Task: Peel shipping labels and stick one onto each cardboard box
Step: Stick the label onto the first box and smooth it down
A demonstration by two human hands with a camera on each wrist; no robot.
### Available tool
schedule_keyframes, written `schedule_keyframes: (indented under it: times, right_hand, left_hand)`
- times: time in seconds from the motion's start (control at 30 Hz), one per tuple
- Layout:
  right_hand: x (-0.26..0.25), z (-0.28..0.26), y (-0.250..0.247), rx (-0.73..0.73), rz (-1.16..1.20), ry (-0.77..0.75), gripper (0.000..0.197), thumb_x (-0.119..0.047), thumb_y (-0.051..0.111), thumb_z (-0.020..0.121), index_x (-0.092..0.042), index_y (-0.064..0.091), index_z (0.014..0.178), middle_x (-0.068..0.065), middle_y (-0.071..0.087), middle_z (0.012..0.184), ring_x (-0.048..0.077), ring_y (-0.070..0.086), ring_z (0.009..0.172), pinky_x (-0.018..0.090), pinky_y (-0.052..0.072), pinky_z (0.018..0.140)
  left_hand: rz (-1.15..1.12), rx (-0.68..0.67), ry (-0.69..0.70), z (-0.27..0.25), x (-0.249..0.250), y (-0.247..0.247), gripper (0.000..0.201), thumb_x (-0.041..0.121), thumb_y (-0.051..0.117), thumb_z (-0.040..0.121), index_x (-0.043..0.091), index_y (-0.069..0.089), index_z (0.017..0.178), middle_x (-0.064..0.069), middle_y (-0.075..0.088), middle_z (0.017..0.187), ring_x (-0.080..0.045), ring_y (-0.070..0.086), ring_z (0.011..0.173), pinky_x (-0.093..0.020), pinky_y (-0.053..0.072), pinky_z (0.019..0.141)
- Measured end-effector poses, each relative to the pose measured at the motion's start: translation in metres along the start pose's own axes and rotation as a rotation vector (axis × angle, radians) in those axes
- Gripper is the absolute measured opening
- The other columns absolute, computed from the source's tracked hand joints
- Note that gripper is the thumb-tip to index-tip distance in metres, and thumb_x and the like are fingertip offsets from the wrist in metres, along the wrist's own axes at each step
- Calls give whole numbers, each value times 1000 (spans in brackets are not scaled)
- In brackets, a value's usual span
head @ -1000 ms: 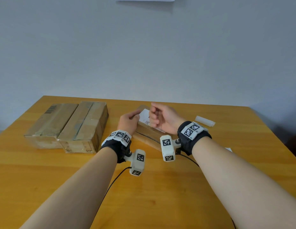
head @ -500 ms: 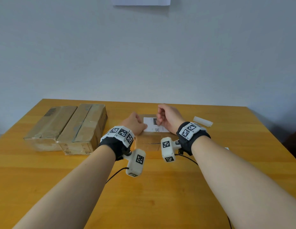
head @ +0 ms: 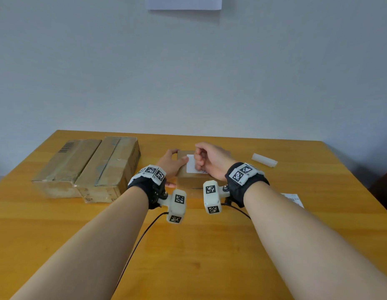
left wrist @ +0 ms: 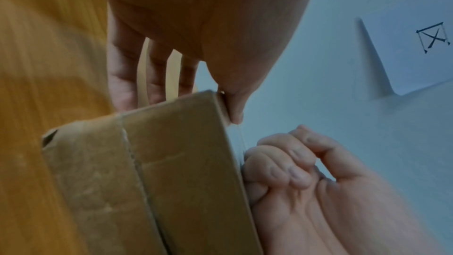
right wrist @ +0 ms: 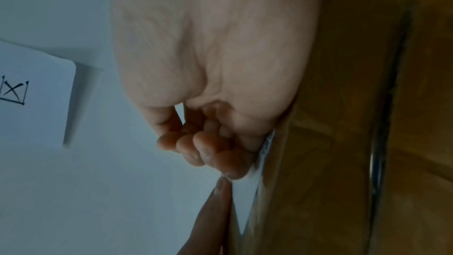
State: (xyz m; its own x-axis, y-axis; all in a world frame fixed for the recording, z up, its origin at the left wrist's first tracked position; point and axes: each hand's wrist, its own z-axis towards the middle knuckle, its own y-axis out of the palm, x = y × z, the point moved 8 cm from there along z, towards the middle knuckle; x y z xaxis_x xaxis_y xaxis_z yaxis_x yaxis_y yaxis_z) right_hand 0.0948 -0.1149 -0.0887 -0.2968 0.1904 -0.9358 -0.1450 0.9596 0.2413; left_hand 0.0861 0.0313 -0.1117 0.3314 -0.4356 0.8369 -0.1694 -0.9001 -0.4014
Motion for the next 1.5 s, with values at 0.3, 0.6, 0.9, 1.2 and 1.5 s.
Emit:
schedule_keyframes:
  times: [0.3,0.6,0.9,1.2,1.5]
  right_hand:
    - [5,-13,13,-206,-128,171,38,-20,39,106,-17,41,68,-1,40,54,15,30,50,27,28,52]
    - [-10,-6,-17,56,274,0,37,-21,47,104,-15,46,68,2,44,53,17,35,46,28,32,48]
    - [-7,-1,-13,61,-46,-24,36,-16,47,104,-14,47,68,3,43,55,19,37,48,30,34,50]
    - [1,-7,12,-75,-89,54,35,-16,44,105,-15,44,70,3,42,56,18,36,49,29,35,49]
    - [13,-16,28,-265,-140,209,38,-20,41,104,-17,43,67,0,41,55,17,32,51,29,31,54]
  left_hand:
    - [48,39,-14,-2,4,1,53,50,60,99,38,42,148,-1,67,105,-20,67,82,-34,59,52]
    - [-108,-30,-138,-16,-5,3,56,40,72,92,33,43,140,-4,61,120,-32,75,93,-57,63,78]
    - [-90,-57,-140,-18,-4,5,45,42,70,95,27,45,129,-9,57,123,-33,77,85,-52,65,75]
    - [-91,-39,-136,-15,-6,3,40,41,69,97,27,48,128,-9,60,115,-33,78,78,-54,65,72]
    - [-97,-44,-131,-15,-6,4,44,40,69,96,28,47,133,-6,62,104,-29,77,72,-50,65,73]
